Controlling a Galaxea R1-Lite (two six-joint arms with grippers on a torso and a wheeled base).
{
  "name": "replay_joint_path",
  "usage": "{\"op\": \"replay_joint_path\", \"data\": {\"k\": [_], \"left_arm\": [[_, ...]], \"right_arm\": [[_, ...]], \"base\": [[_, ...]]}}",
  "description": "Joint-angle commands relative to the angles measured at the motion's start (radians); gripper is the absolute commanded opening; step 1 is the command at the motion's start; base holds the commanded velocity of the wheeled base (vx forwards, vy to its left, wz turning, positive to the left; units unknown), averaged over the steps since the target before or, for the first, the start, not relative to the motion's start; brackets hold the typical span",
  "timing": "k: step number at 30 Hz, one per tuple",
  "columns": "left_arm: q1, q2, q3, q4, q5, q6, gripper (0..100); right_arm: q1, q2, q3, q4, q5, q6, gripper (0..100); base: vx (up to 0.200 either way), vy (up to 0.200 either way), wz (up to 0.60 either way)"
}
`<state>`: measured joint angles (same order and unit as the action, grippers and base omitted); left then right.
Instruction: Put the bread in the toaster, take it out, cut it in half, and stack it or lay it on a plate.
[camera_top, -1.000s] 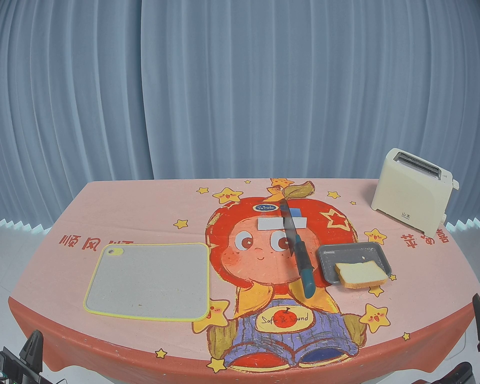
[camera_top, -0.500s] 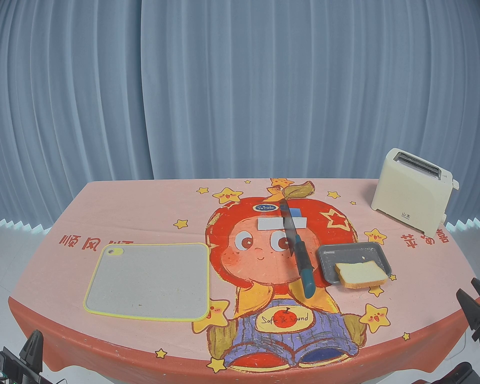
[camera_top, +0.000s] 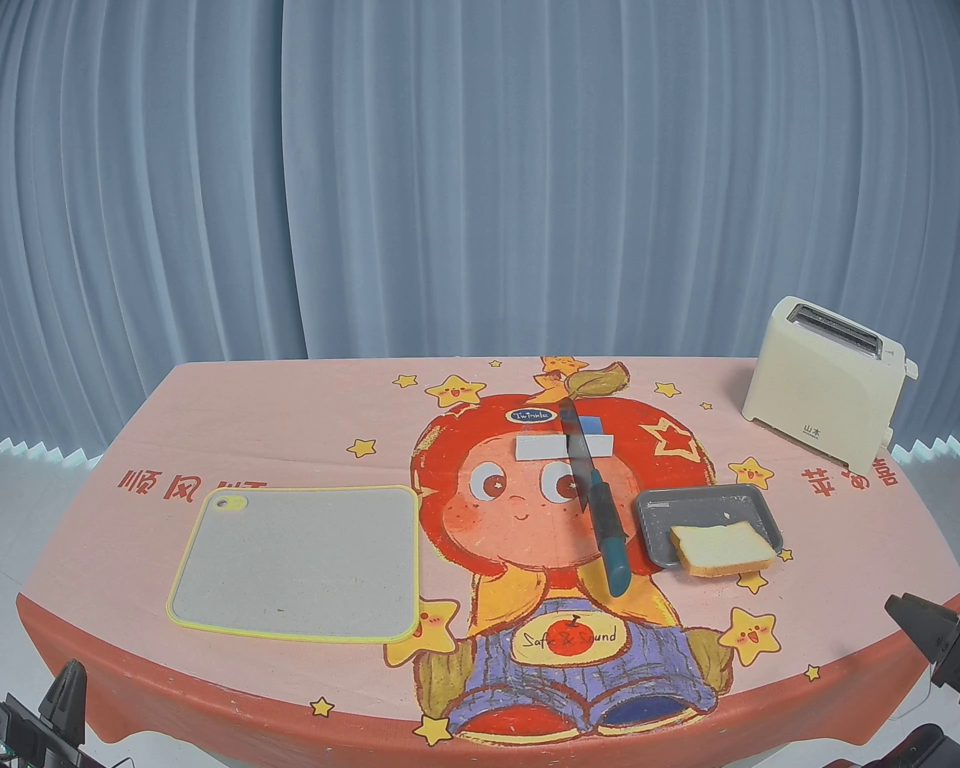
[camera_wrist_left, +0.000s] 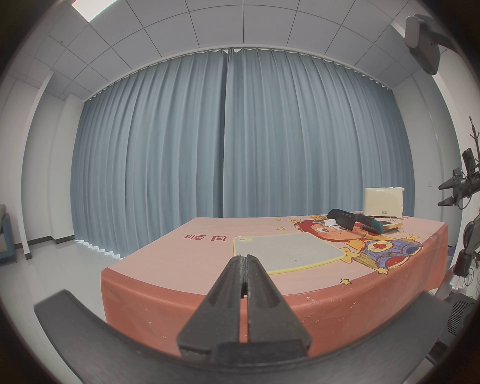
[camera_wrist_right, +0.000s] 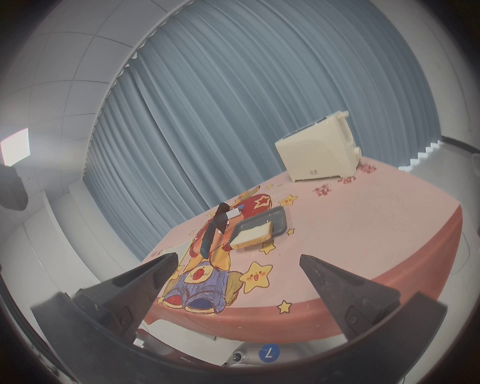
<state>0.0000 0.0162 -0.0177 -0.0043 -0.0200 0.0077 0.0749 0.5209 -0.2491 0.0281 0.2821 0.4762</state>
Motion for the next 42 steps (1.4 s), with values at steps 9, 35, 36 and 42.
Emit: {"op": "replay_joint_path", "data": {"k": [9,35,36,42], "left_arm": [[0.0,-0.016,0.018,0.0,0.0,0.0,0],[0.0,-0.016,0.018,0.0,0.0,0.0,0],[0.0,-0.016,0.018,0.0,0.0,0.0,0],[0.0,-0.016,0.018,0.0,0.0,0.0,0]], "right_arm": [[0.031,0.082,0.042,-0.008,0.026,0.067,100],[0.097,0.134,0.027,-0.013,0.026,0.124,100],[0.097,0.134,0.027,-0.013,0.026,0.124,100],[0.125,0.194,0.016,-0.033,0.028,0.167,100]], "base": [[0.0,0.0,0.0],[0.0,0.0,0.0],[0.0,0.0,0.0],[0.0,0.0,0.0]]}}
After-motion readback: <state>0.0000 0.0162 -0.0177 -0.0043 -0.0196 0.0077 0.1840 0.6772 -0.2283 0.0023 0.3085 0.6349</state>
